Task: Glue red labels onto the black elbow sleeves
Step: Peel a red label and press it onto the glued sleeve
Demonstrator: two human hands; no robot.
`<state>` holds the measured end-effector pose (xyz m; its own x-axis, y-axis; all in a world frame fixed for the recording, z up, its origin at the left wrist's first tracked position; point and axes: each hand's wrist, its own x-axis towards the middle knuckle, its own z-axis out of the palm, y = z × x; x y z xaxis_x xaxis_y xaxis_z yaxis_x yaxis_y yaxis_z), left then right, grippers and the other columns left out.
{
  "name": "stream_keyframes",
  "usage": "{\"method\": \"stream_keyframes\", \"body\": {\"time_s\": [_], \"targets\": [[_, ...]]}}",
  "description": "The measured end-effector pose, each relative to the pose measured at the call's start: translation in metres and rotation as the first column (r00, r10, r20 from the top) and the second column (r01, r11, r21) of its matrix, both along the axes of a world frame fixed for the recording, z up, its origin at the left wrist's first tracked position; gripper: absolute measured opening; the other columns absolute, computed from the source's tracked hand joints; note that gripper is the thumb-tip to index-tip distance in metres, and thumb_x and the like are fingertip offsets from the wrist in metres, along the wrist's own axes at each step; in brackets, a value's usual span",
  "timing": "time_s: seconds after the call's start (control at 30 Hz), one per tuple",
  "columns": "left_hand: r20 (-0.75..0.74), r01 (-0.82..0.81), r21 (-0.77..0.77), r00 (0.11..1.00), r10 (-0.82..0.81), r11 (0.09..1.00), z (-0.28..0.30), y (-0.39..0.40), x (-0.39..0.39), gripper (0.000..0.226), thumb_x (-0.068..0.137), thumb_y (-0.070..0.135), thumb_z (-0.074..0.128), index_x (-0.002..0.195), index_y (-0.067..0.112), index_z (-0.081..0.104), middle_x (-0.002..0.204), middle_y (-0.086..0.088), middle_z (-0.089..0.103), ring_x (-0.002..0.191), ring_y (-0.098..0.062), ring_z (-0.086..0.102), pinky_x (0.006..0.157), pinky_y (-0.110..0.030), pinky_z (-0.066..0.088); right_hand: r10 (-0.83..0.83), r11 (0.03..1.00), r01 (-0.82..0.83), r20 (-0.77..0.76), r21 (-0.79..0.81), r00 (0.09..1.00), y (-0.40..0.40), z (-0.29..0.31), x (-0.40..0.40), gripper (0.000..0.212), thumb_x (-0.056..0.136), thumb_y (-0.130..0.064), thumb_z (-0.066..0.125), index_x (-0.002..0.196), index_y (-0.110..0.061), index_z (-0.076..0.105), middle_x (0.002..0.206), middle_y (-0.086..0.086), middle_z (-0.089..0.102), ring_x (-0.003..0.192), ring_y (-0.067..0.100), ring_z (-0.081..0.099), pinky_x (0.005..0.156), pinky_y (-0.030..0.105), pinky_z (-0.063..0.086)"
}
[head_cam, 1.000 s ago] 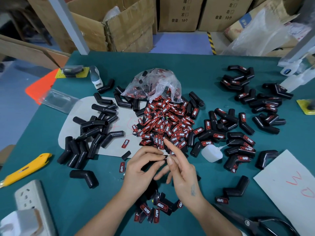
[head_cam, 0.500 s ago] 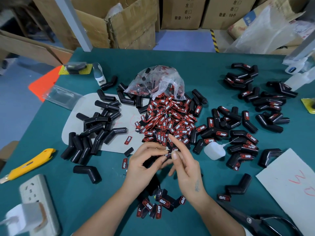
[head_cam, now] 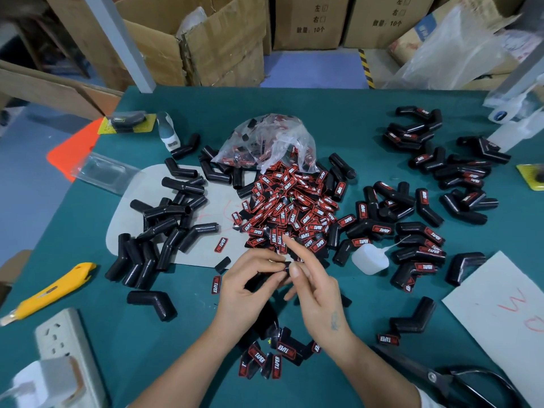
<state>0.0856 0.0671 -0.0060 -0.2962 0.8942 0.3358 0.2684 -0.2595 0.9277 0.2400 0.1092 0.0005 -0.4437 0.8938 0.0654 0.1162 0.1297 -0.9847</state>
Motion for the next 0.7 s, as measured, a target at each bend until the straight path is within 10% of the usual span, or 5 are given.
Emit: {"method": "stream_keyframes", "body": {"time_s": [0.2, 0.7], "targets": [[-0.022, -0.008, 0.003, 1.000, 0.008, 1.000, 0.0049, -0.0044, -0.0062, 0.012, 0.092, 0.015, 0.075, 0.103, 0.018, 0.078, 0.112, 0.007, 0.072, 0.108, -0.021, 0.071, 0.098, -0.029, 0.053, 0.002, 0.998, -0.006, -0.059, -0.059, 0.998, -0.0001, 0.0032, -0.0022, 0.043, 0.109, -0.040, 0.047, 0.152, -0.046, 0.049, 0.099, -0.003, 0.073, 0.084, 0.021, 0.074, 0.082, 0.041, 0.062], [0.040, 0.059, 0.007, 0.997, -0.059, 0.998, 0.0073, -0.0055, -0.0020, 0.021, 0.094, 0.013, 0.073, 0.113, 0.021, 0.072, 0.116, 0.003, 0.072, 0.114, -0.024, 0.068, 0.102, -0.030, 0.051, -0.011, 0.995, -0.002, -0.140, -0.095, 0.990, -0.0006, 0.0054, 0.0065, 0.050, 0.104, -0.048, 0.060, 0.152, -0.046, 0.047, 0.102, 0.005, 0.077, 0.086, 0.016, 0.073, 0.085, 0.026, 0.058]]}}
